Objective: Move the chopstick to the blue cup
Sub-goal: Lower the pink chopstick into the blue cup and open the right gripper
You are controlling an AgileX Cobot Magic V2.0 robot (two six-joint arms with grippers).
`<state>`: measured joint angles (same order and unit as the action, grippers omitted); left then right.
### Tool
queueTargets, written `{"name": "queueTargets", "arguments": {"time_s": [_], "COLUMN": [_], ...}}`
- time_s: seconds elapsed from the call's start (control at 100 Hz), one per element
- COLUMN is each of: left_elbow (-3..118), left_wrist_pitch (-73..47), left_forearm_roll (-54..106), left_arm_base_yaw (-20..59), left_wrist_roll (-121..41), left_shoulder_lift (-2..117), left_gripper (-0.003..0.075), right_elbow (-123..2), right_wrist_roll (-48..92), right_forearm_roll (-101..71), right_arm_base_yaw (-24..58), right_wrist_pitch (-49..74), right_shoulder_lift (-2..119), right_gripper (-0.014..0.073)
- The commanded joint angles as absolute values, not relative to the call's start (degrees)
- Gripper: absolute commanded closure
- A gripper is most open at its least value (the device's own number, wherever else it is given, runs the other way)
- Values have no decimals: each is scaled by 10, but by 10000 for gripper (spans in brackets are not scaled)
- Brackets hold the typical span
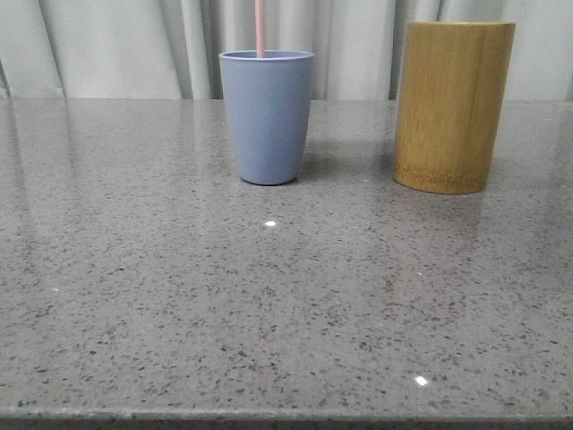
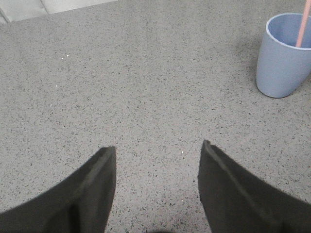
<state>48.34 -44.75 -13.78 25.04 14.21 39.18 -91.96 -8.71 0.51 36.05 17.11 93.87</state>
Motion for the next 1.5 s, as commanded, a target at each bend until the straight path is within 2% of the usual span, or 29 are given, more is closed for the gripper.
{"name": "queueTargets", "arguments": {"time_s": [0.0, 0.18, 0.4, 0.48, 1.02, 1.36, 1.49], "left_elbow": [498, 498, 498, 498, 497, 496, 494], "left_wrist_pitch": [-409, -409, -409, -409, -400, -391, -391], "left_forearm_roll": [-145, -145, -145, -145, -152, -177, -177], "left_arm_base_yaw": [251, 251, 251, 251, 251, 251, 251], "left_wrist_roll": [150, 150, 150, 150, 157, 162, 163], "left_shoulder_lift": [392, 392, 392, 392, 386, 356, 346], "left_gripper": [345, 345, 345, 345, 345, 346, 381], "right_elbow": [-941, -941, -941, -941, -923, -768, -700], "right_wrist_roll": [-84, -84, -84, -84, -84, -84, -84], "right_forearm_roll": [20, 23, 30, 30, 31, 33, 38], "right_arm_base_yaw": [359, 359, 358, 358, 341, 264, 238], "right_wrist_pitch": [126, 134, 136, 136, 174, 172, 167], "right_shoulder_lift": [927, 946, 948, 948, 886, 751, 693], "right_gripper": [664, 631, 356, 306, 302, 310, 310]}}
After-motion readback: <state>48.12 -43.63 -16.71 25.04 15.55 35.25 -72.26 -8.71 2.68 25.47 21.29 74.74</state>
